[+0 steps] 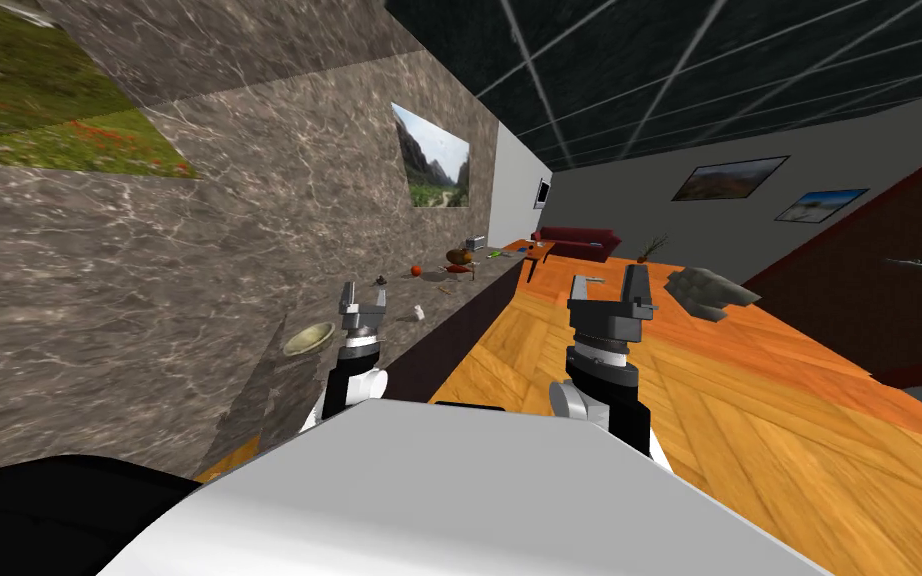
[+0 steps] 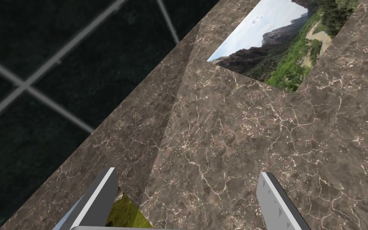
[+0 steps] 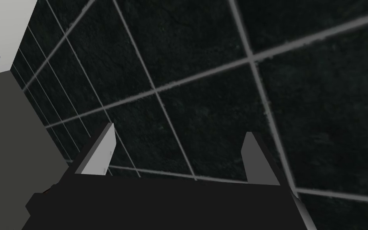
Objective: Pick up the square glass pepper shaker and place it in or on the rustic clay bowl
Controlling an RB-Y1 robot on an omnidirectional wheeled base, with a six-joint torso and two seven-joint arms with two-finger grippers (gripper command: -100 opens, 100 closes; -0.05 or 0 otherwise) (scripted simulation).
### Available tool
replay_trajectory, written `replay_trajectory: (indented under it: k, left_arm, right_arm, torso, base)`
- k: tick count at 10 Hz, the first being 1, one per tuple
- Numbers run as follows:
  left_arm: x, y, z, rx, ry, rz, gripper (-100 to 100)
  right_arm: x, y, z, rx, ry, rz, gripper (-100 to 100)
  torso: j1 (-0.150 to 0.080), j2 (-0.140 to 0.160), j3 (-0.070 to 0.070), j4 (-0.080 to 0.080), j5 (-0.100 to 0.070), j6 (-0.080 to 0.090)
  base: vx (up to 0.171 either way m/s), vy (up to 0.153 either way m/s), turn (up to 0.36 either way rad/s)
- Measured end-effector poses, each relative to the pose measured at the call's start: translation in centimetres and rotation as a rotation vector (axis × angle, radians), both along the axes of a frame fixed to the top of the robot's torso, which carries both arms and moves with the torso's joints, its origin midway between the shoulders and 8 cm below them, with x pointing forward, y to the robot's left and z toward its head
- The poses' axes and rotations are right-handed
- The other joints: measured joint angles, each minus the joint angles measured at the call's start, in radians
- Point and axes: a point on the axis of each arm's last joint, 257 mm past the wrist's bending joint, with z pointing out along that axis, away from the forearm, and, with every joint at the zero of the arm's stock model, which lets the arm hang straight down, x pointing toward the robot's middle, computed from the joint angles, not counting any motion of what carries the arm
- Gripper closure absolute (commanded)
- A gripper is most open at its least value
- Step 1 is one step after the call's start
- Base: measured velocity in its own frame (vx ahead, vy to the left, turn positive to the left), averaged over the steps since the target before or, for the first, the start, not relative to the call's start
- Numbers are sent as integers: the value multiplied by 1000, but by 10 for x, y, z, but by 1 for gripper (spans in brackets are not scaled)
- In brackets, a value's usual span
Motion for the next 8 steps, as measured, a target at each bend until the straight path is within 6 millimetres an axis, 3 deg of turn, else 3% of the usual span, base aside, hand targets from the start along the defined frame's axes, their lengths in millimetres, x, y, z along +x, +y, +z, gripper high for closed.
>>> replay_trajectory:
  k: [8]
  left_arm:
    - [34,37,-72,-257,129,-101,-100]
  right_arm:
    - [0,0,0,0,0,0,0]
  torso:
    - [-1,0,0,0,0,0]
  base:
    - [95,-118,142]
